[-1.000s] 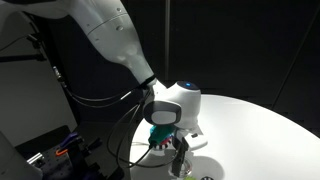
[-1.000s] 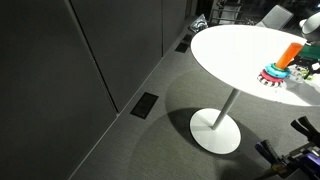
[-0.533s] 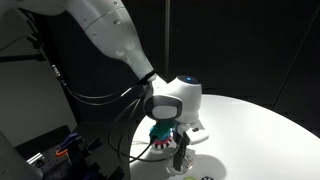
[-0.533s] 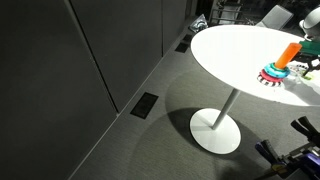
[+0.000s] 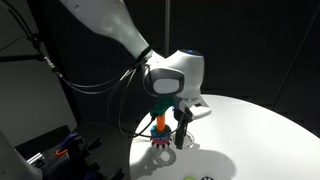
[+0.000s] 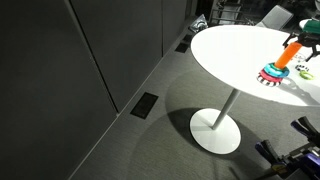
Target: Put the clear item on the block
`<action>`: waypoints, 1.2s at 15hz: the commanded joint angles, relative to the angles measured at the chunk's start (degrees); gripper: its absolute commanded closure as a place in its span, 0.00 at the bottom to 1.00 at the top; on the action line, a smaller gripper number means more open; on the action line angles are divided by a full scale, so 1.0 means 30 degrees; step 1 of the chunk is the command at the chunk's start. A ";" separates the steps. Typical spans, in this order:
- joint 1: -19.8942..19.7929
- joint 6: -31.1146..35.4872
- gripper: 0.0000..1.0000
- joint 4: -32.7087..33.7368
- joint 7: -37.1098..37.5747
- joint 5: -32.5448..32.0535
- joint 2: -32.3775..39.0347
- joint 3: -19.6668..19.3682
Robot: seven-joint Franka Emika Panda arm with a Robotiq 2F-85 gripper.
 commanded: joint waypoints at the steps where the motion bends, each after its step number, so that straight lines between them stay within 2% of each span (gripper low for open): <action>1: 0.0451 -0.1227 0.31 -0.0513 0.0705 -0.0958 -0.2036 -0.0048; 8: 0.1066 -0.3200 0.31 -0.0855 0.1252 -0.2376 -0.4812 0.0643; 18: 0.1224 -0.4494 0.31 -0.1223 0.1582 -0.3001 -0.6007 0.2298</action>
